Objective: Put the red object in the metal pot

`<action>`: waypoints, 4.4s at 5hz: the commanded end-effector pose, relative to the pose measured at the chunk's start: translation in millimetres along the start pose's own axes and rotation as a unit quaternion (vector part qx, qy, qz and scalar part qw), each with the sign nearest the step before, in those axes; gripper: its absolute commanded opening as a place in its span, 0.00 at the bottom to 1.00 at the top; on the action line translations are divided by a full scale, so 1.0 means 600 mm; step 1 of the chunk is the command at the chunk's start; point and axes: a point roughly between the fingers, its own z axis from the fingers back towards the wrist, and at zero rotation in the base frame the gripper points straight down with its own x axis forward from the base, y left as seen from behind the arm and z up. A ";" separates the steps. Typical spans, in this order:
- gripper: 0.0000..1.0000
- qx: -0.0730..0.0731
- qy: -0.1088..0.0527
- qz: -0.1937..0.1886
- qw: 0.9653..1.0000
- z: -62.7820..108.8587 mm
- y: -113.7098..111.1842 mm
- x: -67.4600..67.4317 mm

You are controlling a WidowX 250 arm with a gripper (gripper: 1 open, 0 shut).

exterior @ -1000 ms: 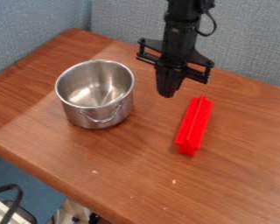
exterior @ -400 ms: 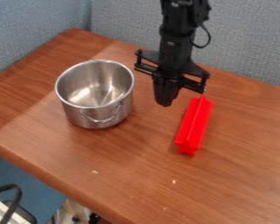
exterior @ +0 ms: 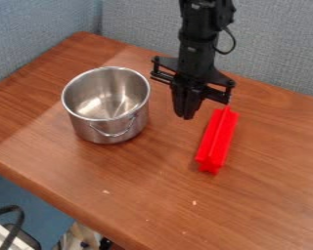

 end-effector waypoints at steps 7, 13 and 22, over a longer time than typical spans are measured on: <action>1.00 -0.027 -0.086 0.058 0.994 -0.041 -0.069 0.055; 0.00 -0.014 -0.066 0.063 0.996 -0.043 -0.050 0.045; 0.00 0.007 -0.022 0.069 0.997 0.004 -0.016 0.028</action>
